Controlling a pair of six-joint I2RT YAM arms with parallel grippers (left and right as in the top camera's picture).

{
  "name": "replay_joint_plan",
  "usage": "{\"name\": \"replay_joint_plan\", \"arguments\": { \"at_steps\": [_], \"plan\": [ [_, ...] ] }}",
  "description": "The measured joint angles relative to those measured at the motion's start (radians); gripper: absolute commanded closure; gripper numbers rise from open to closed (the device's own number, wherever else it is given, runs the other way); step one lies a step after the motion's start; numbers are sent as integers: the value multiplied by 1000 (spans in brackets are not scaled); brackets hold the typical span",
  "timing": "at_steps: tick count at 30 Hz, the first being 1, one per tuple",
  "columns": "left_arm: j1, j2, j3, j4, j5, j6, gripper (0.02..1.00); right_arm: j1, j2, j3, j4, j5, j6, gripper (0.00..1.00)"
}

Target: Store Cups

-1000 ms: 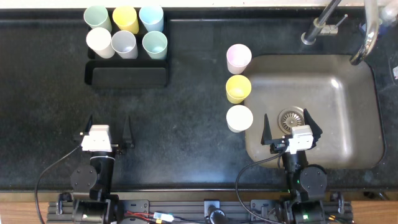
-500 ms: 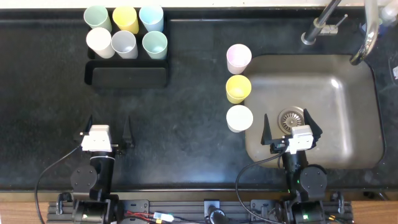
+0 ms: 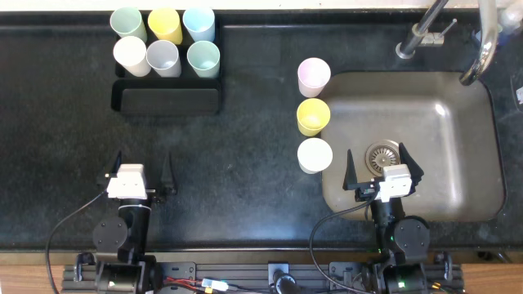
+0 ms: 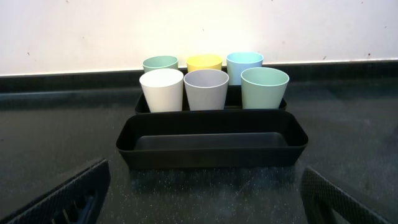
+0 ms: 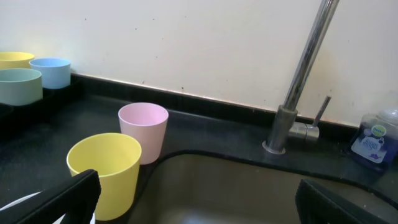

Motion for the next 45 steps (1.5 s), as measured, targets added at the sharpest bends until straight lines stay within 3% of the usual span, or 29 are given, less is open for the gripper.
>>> {"name": "replay_joint_plan", "arguments": {
  "at_steps": [45],
  "plan": [
    [-18,0,0,0,0,0,18,0,0,0,0,0,1,5]
  ]
}}
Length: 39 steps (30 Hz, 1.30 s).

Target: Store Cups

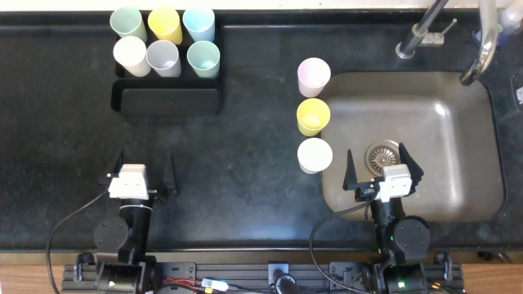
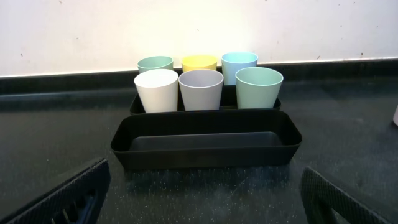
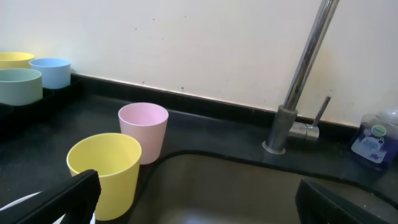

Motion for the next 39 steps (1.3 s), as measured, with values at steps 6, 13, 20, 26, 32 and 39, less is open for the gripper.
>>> {"name": "replay_joint_plan", "arguments": {
  "at_steps": [6,13,20,26,32,39],
  "plan": [
    [0,0,0,0,0,0,18,0,0,0,0,0,-1,7],
    [7,24,51,-37,0,-51,18,0,0,0,0,0,-1,3],
    [20,388,504,-153,18,-197,18,0,0,0,0,0,-1,3],
    [-1,868,1006,-353,67,-275,18,0,0,0,0,0,0,7],
    [-123,1315,1458,-583,55,-324,18,0,0,0,0,0,-1,5],
    [-310,1880,2189,-1014,3,-383,18,0,0,0,0,0,-1,5]
  ]
}}
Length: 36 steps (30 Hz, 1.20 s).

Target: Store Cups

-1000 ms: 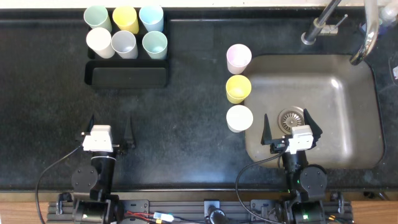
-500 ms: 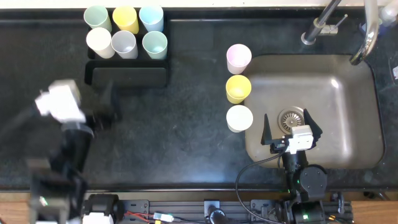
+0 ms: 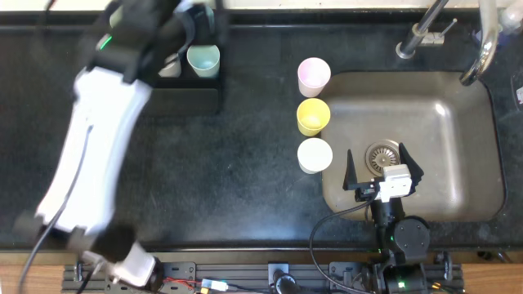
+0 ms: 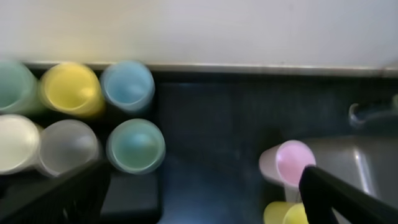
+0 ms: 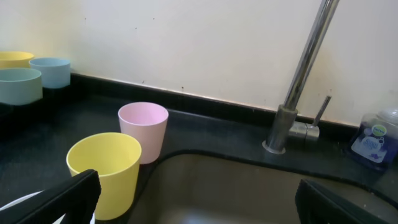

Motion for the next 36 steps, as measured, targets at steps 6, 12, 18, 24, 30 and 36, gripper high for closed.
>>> {"name": "replay_joint_plan", "arguments": {
  "at_steps": [6,12,18,24,30,36],
  "plan": [
    [-117,435,574,-301,0,-117,18,0,0,0,0,0,0,5],
    [-201,687,821,-356,58,-222,18,0,0,0,0,0,0,3],
    [-255,769,842,-369,101,-299,18,0,0,0,0,0,0,3],
    [-265,810,852,-433,90,-356,18,0,0,0,0,0,1,3],
    [-264,856,853,-449,49,-385,18,0,0,0,-1,0,0,5],
    [-264,891,853,-423,38,-404,255,0,0,0,0,0,0,3]
  ]
}}
